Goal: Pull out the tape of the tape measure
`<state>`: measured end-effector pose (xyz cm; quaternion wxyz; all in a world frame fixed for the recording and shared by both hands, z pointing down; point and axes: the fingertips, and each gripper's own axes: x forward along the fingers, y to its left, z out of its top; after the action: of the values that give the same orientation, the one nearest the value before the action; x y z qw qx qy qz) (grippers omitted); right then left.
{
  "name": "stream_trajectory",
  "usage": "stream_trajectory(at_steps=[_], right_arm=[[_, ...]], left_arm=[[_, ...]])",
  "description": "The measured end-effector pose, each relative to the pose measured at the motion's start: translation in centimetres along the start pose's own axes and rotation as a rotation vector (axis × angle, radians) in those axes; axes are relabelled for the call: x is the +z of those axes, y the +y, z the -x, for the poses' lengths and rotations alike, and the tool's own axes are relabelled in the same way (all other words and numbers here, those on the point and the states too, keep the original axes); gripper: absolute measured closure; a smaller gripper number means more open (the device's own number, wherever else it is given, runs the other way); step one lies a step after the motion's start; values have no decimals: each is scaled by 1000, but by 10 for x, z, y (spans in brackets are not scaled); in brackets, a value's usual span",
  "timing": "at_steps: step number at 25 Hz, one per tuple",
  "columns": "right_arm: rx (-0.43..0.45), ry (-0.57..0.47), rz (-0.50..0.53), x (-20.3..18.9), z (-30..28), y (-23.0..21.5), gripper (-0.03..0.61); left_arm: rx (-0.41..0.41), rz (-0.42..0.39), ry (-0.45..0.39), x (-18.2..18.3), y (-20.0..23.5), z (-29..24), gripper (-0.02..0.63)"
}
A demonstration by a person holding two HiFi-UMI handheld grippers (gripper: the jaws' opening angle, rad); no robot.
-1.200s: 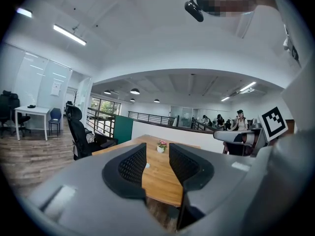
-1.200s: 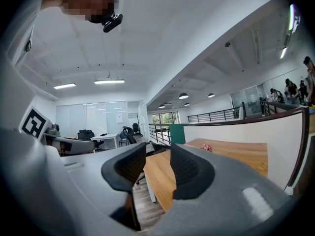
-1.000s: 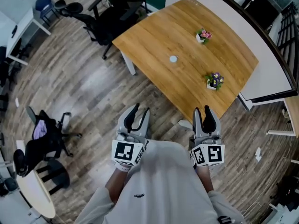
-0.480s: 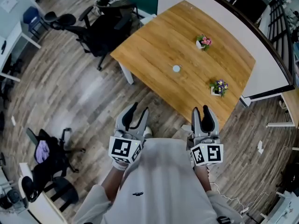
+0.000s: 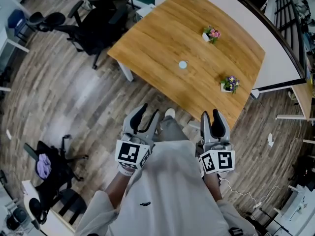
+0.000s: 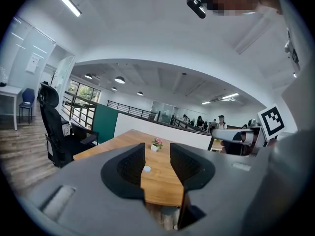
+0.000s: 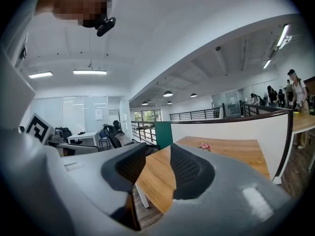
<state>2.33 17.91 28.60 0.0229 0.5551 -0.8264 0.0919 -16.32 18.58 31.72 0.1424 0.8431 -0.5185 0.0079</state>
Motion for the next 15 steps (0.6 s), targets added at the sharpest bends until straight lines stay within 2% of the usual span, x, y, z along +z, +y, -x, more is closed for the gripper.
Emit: stream_trajectory(at_steps=[5, 10, 15], right_arm=[[19, 35, -2, -9, -18, -2, 430], [56, 37, -17, -8, -45, 4, 430], [54, 34, -31, -4, -64, -8, 430]], left_arm=[[11, 25, 17, -6, 6, -10, 460], [42, 18, 36, -1, 24, -16, 459], [37, 5, 42, 8, 29, -38, 459]])
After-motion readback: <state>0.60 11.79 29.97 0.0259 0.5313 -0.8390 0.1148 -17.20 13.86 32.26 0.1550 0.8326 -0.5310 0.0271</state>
